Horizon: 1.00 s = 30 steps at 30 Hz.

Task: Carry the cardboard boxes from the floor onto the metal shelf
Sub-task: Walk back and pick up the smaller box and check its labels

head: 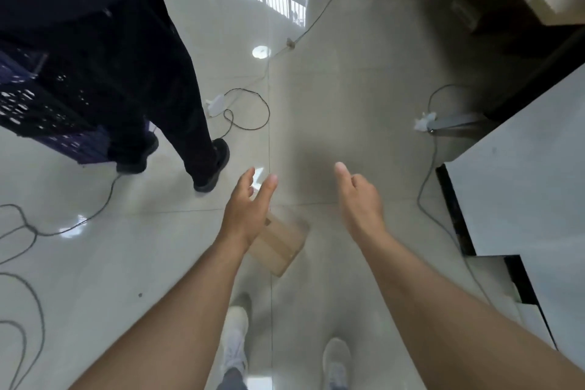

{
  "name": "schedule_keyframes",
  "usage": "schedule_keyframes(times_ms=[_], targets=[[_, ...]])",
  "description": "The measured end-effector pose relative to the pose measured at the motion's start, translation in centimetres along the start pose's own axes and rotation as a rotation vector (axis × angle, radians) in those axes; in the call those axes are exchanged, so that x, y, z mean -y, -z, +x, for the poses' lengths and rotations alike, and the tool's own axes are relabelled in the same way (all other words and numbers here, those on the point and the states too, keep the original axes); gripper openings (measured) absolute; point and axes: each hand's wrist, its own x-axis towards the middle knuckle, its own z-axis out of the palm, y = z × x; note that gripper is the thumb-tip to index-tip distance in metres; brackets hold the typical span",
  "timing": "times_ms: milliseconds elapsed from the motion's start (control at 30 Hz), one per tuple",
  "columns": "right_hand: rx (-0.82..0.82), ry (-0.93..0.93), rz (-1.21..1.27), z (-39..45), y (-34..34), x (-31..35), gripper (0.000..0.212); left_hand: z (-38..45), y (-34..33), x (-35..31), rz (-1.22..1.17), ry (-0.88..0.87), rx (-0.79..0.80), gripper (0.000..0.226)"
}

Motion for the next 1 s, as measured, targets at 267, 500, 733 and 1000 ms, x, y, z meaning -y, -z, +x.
schedule_keyframes(times_ms=[267,500,733,1000], targets=[[-0.029,-0.253,0.007,6.9,-8.8,-6.2,0.061,11.7,-0.5,9.4,0.198,0.127,0.138,0.064],[-0.05,-0.455,0.082,12.2,-18.1,-11.9,0.064,19.7,-1.4,17.4,0.303,0.194,0.255,0.066],[-0.069,-0.696,0.102,17.2,-27.0,-20.1,0.076,26.6,-3.7,26.9,0.436,0.231,0.311,0.072],[-0.003,-0.87,0.099,19.6,-33.6,-27.1,0.086,31.3,-7.3,34.7,0.505,0.253,0.353,0.076]])
